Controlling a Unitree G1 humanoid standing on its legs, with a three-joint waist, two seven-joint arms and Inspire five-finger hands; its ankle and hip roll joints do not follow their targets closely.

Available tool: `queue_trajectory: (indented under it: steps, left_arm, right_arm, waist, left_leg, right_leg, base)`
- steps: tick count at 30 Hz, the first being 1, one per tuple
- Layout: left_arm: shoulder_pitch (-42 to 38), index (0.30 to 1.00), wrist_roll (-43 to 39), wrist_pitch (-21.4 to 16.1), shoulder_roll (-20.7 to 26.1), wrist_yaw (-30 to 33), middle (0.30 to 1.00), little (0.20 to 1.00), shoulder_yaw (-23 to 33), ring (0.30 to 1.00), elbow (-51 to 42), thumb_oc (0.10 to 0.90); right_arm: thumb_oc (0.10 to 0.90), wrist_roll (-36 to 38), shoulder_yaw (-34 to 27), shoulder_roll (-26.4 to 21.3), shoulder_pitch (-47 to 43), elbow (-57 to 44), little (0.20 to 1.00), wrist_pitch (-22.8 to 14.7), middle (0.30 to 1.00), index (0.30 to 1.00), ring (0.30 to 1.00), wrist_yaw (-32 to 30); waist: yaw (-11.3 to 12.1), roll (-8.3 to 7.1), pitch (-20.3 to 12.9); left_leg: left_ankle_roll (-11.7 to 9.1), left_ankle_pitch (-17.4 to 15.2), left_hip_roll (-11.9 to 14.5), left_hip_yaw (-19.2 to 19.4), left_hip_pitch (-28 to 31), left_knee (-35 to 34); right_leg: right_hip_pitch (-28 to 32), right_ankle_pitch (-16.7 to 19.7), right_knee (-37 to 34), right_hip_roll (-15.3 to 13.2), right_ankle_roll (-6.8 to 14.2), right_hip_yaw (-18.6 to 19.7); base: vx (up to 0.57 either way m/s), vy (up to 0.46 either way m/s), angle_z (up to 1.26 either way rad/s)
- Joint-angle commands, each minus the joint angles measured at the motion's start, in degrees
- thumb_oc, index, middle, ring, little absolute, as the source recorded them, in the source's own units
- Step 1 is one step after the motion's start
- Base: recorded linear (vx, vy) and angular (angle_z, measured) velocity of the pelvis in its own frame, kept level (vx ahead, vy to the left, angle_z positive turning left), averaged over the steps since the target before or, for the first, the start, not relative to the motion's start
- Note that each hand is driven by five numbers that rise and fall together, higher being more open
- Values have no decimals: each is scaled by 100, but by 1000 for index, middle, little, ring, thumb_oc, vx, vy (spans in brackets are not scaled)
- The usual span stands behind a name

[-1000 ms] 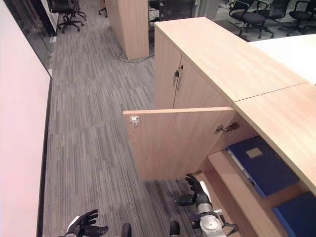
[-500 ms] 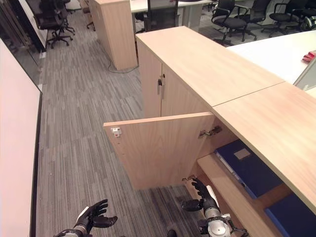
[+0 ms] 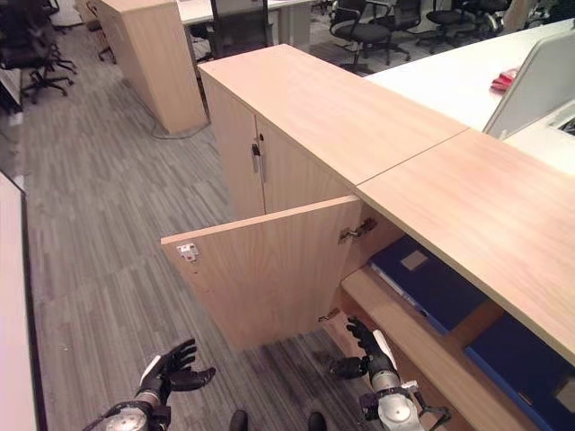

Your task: Put the empty folder in the office cabinet

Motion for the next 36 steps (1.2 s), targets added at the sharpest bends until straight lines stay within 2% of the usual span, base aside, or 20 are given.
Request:
queue_trajectory:
  steps: [1,14,23,26,32,36]
  left_arm:
    - [-505,900,-262,-550,403,246,900,900,365,900,-208,800]
    - [-825,900,-403,-619,736,440,900,900,844,900,167,800]
    - [-1061,900,-535,-651,1058,500,900,900,1145,900,345,800]
    - [-1159,900,-553,-670,1293,510,900,900,1281,900,382,800]
    - [-1346,900,-488,-652,1670,458,900,900,1316,900,491,800]
    - [-1504,900,-313,-660,1894,318,900,900,1130,900,356,800]
  right_arm:
    - [800,44,-76,-51,-258,-609,900,-426,900,900,900,-1]
    - [800,86,-59,-66,-117,-733,900,-418,900,900,900,171]
    - [800,63,-53,-136,-12,-750,900,-420,900,900,900,306]
    - [800,63,-44,-168,-3,-735,900,-429,900,900,900,354]
    - [800,103,15,-228,-8,-719,900,-448,900,900,900,447]
    - [800,93,27,-302,3,-697,900,-438,900,900,900,532]
  waist:
    - [-42,-26,-364]
    - [-178,-77,-525]
    - [-283,-75,-630]
    - [-325,-60,-663]
    - [-353,-55,-652]
    - [-410,-42,-654]
  left_leg:
    - [-263,-486,245,204,239,252]
    - [-202,-577,254,439,545,116]
    - [-193,-600,250,561,629,80]
    - [-198,-613,259,640,662,66]
    - [-213,-602,273,786,704,42]
    - [-222,-665,277,836,766,13]
  right_leg:
    - [141,-757,589,-123,350,-240]
    - [199,-701,534,-168,423,-105]
    - [188,-644,482,-190,469,-20]
    - [176,-581,420,-192,484,16]
    - [173,-545,389,-176,505,28]
    - [237,-575,335,-182,543,1]
  base:
    - [68,86,-1]
    - [17,46,-8]
    - [-2,26,-12]
    - [-18,10,-5]
    - [-8,12,-10]
    - [18,7,-1]
